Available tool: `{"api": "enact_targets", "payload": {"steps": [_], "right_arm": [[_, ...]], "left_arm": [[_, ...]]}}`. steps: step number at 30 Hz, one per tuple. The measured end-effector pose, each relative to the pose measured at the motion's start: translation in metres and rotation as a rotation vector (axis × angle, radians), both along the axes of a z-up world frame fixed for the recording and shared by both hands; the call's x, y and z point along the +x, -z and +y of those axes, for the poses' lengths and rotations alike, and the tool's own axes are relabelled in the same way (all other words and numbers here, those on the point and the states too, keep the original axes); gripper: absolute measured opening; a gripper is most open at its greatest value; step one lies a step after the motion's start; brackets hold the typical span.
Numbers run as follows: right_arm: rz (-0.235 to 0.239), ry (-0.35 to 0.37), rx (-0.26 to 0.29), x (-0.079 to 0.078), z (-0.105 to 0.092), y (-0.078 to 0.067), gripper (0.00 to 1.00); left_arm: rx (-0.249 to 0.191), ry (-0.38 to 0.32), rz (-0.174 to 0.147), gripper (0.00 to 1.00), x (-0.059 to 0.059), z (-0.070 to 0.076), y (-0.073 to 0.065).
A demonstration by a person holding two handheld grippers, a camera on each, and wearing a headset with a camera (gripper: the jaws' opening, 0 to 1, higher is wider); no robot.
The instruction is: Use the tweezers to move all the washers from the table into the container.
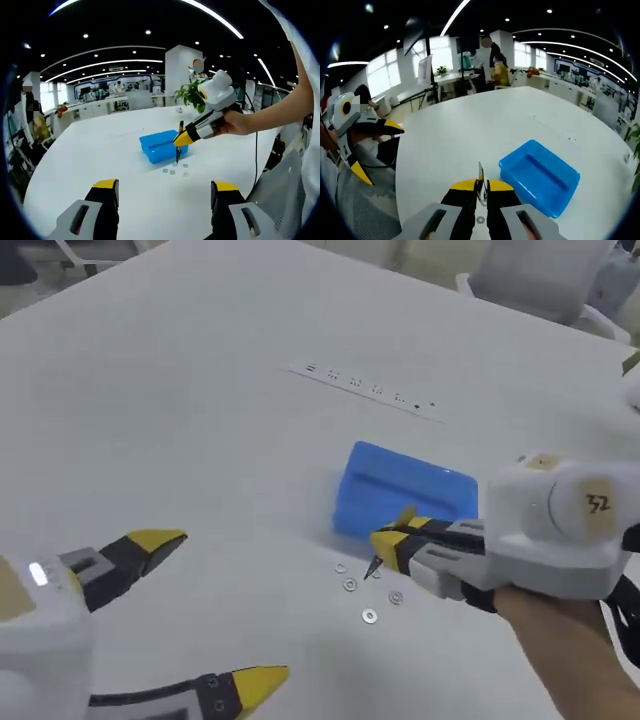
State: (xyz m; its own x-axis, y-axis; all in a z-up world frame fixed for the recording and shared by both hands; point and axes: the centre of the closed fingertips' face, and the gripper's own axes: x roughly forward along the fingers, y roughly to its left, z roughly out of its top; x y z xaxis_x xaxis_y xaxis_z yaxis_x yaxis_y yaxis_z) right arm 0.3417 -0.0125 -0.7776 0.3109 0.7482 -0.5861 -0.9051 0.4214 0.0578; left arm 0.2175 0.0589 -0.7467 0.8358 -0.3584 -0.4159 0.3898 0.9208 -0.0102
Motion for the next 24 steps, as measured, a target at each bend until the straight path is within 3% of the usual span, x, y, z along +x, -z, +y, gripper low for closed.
{"api": "enact_targets", "payload": {"steps": [3, 6, 7, 9, 10, 12, 14, 16, 20, 21, 22, 24], "right_arm": [[0.004, 0.012, 0.009, 0.006, 0.006, 0.003, 0.03], [0.009, 0.02, 0.018, 0.011, 0.012, 0.009, 0.03], [0.008, 0.023, 0.013, 0.012, 0.014, 0.012, 0.03], [-0.003, 0.024, 0.003, 0.015, 0.016, 0.018, 0.03], [-0.004, 0.023, -0.003, 0.016, 0.016, 0.02, 0.03], [-0.009, 0.021, -0.014, 0.018, 0.018, 0.026, 0.03], [-0.023, 0.024, -0.02, 0.02, 0.018, 0.028, 0.03], [-0.015, 0.033, -0.005, 0.022, 0.02, 0.028, 0.03], [-0.02, 0.035, -0.007, 0.025, 0.023, 0.031, 0.03], [-0.018, 0.034, -0.014, 0.026, 0.023, 0.034, 0.03], [-0.025, 0.039, -0.022, 0.027, 0.022, 0.036, 0.03], [-0.018, 0.047, -0.018, 0.029, 0.021, 0.038, 0.03]], "left_arm": [[-0.033, -0.05, 0.034, 0.74, -0.003, 0.006, 0.005], [-0.037, -0.091, 0.005, 0.77, -0.002, 0.013, 0.006], [-0.031, -0.109, -0.02, 0.76, 0.0, 0.015, 0.004], [-0.015, -0.101, -0.031, 0.75, 0.001, 0.013, 0.003], [-0.012, -0.087, -0.022, 0.74, 0.003, 0.012, 0.006], [0.004, -0.055, 0.067, 0.74, -0.003, 0.007, 0.021], [0.007, -0.048, 0.038, 0.73, -0.001, 0.006, 0.019], [0.012, -0.047, 0.056, 0.77, 0.0, 0.005, 0.022], [0.039, -0.055, 0.036, 0.78, 0.001, 0.007, 0.02], [0.039, -0.058, 0.041, 0.78, 0.001, 0.007, 0.021], [0.041, -0.069, 0.067, 0.78, 0.001, 0.009, 0.025], [0.051, -0.071, 0.067, 0.78, 0.001, 0.01, 0.026]]}}
